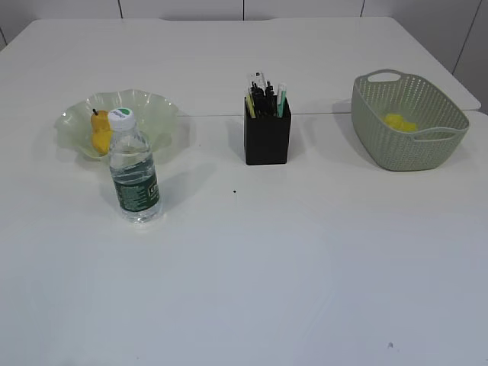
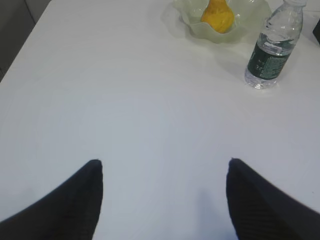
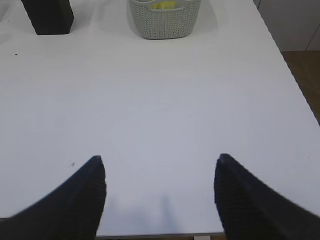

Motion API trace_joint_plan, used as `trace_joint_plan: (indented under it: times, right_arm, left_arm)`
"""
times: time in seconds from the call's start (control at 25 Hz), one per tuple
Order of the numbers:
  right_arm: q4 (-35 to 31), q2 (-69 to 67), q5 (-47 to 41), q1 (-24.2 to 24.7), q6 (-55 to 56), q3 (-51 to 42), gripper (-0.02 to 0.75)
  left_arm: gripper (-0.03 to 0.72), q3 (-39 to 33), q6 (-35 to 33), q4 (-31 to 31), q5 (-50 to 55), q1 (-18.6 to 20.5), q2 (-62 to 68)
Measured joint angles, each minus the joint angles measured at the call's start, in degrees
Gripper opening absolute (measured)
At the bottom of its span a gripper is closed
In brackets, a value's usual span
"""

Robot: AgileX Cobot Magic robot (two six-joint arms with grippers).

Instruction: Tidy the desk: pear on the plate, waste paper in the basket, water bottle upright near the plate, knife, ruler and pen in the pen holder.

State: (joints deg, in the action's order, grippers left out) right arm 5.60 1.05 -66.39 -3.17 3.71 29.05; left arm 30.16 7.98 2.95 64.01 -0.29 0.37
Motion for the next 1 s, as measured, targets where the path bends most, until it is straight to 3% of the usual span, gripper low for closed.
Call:
trace_joint_plan:
  times: [1.0]
  right_arm:
    - [0.0, 0.0, 0.2, 2.8, 0.0, 0.0, 0.503]
  left_arm:
    - [0.499, 0.0, -0.1, 0.0, 0.0, 0.0, 0.0]
